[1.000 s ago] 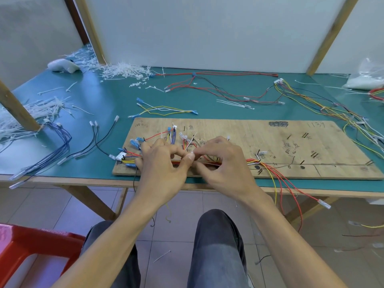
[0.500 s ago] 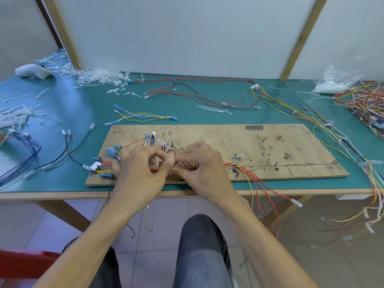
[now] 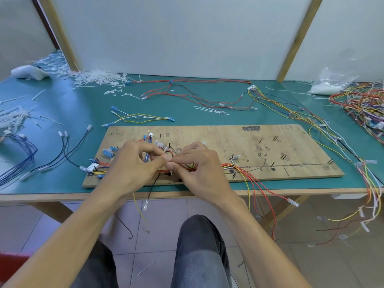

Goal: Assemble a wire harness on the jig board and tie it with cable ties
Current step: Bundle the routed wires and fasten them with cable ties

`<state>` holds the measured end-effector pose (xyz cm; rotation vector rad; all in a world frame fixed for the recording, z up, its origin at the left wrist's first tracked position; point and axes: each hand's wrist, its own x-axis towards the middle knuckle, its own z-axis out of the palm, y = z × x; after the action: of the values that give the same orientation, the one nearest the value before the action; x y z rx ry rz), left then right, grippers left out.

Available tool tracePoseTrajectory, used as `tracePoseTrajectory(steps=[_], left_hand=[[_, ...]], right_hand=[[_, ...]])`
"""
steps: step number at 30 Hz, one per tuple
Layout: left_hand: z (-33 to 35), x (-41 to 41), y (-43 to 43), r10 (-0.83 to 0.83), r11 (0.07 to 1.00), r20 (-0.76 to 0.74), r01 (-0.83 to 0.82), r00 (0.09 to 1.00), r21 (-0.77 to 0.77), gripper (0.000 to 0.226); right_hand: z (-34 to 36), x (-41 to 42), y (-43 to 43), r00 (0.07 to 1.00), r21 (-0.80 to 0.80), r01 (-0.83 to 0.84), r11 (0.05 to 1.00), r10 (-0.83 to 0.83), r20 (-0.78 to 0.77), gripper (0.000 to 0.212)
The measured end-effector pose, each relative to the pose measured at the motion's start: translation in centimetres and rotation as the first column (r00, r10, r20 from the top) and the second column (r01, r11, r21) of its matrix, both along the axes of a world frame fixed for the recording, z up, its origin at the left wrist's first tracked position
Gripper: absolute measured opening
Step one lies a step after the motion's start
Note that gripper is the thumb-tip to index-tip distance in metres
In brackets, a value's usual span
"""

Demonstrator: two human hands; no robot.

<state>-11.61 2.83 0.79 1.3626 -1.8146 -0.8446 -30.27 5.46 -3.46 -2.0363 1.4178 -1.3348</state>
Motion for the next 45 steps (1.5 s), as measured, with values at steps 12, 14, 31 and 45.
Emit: tracePoseTrajectory(steps=[12,14,31,45], left_hand=[[0.6,0.4,-0.4,-0.088,0.994,0.103,0.094,0.991,-0.056,0.010],[0.9,0.2,-0.4,-0.090,0.990,0.143,0.104,0.986,-0.094,0.011],[0.4,0.6,-0.7,-0.125,0.985,0.041,0.129,0.991,-0.115,0.006],[-0.4,-0.2,-0.2,-0.035,0.966,0.018,0.038,0.999,-0.255,0.009]], right_hand=[[1.0,-0.6,0.3,0.992,0.148,0.011,0.989,-0.029,0.121,0.014],[1.1,-0.7,0.3,0.990,0.166,-0.004,0.986,-0.019,0.138,0.013],[1.4,-0.4,0.2,0.992,0.265,-0.038,0.964,0.005,0.124,0.006],[2.1,-0.3,0.0,1.000,0.294,-0.009,0.956,0.013,-0.014,0.006]])
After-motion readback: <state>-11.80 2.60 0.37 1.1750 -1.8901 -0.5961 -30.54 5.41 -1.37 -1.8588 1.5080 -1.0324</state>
